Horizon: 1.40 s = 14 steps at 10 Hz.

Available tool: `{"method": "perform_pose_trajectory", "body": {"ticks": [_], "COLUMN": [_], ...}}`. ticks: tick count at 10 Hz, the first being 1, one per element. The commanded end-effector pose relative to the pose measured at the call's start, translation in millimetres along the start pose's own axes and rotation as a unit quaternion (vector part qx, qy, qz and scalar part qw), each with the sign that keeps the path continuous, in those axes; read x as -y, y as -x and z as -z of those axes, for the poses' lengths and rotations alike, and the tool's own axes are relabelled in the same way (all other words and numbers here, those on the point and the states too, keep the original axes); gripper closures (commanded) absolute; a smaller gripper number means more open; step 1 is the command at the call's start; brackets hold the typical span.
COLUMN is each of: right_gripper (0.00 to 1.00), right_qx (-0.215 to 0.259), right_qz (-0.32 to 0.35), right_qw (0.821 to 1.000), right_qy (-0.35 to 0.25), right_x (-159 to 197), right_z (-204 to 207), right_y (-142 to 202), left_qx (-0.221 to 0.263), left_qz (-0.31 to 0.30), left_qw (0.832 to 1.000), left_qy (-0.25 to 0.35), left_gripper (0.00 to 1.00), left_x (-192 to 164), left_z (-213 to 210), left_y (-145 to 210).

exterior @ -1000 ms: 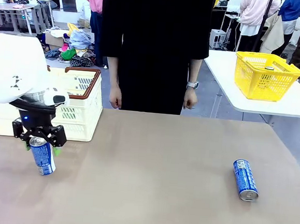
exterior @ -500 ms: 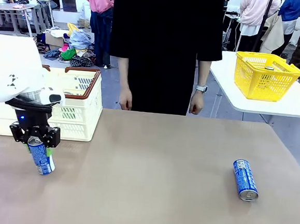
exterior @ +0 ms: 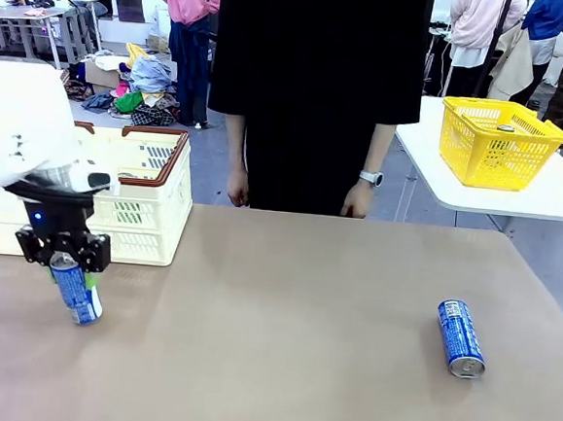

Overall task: Place the drinks into the Shopping basket.
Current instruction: Pick up one drink and place it into the Shopping basket.

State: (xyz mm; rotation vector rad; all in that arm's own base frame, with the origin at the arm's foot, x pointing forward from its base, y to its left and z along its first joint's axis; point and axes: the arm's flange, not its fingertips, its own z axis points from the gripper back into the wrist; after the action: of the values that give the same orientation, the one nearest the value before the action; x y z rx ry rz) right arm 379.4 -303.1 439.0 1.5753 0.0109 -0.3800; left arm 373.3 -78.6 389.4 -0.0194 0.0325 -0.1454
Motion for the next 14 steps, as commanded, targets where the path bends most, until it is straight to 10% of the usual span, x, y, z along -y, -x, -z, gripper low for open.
{"method": "perform_pose_trajectory", "body": {"ticks": [1, 4, 12, 14], "right_gripper": [0.0, 0.0, 0.0, 0.0], "right_qx": [0.0, 0.0, 0.0, 0.0], "right_qz": [-0.002, -0.002, -0.002, -0.002], "right_qw": [1.0, 1.0, 1.0, 1.0], "right_qy": [0.001, 0.001, 0.001, 0.001], "right_x": [-2, -2, -2, -2], "right_z": [0, 0, 0, 0], "right_y": [1, 1, 1, 1], "left_qx": [0.018, 0.038, 0.042, 0.08], "left_qz": [0.027, 0.073, 0.069, -0.036], "left_qw": [0.998, 0.993, 0.993, 0.995], "left_qy": [0.046, 0.087, 0.083, 0.051], "left_gripper": [1.0, 1.0, 1.0, 1.0], "left_x": [-20, -32, -32, -57], "left_z": [-56, -135, -139, -176], "left_y": [2, 30, 36, -7]}}
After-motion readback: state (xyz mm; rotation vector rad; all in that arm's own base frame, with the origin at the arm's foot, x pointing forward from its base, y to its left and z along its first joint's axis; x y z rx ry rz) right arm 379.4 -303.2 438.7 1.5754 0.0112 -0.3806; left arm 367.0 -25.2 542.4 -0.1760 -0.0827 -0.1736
